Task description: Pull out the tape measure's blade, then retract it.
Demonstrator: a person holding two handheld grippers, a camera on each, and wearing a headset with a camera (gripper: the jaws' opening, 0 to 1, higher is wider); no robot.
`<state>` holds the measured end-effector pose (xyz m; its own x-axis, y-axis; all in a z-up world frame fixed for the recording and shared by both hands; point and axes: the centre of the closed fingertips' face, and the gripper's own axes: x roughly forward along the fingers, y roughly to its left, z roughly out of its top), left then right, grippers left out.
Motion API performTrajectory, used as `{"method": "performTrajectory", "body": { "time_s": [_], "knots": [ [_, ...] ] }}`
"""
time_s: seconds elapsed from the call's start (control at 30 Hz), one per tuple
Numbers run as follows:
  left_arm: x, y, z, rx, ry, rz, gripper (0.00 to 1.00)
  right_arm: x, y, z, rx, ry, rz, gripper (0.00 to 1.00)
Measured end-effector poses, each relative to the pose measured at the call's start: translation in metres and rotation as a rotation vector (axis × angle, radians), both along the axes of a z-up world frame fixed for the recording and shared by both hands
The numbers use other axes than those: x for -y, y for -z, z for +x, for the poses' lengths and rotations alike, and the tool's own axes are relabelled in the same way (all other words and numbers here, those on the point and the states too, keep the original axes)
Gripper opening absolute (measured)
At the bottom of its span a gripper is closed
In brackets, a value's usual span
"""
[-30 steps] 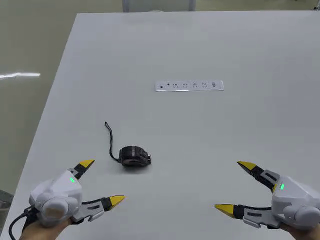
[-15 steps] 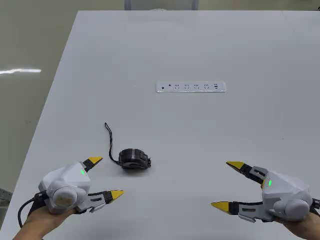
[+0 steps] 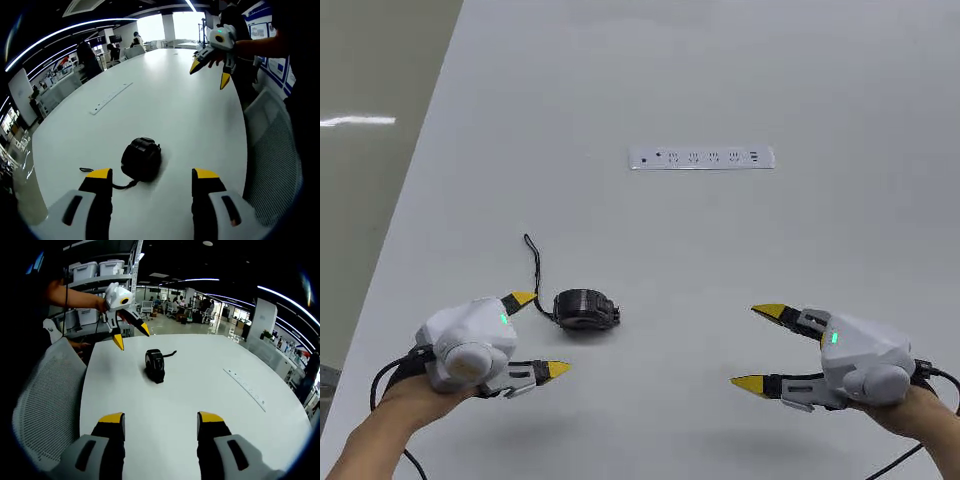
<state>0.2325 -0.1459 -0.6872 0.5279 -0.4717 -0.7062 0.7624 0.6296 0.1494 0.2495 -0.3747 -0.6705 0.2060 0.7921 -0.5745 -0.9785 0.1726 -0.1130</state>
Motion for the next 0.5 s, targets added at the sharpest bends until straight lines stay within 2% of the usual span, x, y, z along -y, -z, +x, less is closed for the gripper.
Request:
{"method": "performTrajectory", "body": {
  "time_s": [0.13, 0.2, 0.33, 0.5],
  "knots": [
    [0.004, 0.005, 0.007, -0.01, 0.035, 0.021, 0.59, -0.008, 0.003, 0.005, -0.001, -0.023, -0.002, 0.56],
    [0.006, 0.008, 0.01, -0.029, 0.055, 0.024, 0.58, -0.013, 0.005, 0.008, -0.003, -0.035, -0.002, 0.55],
    [0.007, 0.012, 0.019, -0.032, 0.092, 0.066, 0.57, -0.021, 0.012, 0.016, -0.008, -0.059, -0.005, 0.54],
    [0.008, 0.017, 0.03, -0.038, 0.12, 0.086, 0.55, -0.032, 0.017, 0.022, -0.01, -0.087, -0.005, 0.52]
  ]
}}
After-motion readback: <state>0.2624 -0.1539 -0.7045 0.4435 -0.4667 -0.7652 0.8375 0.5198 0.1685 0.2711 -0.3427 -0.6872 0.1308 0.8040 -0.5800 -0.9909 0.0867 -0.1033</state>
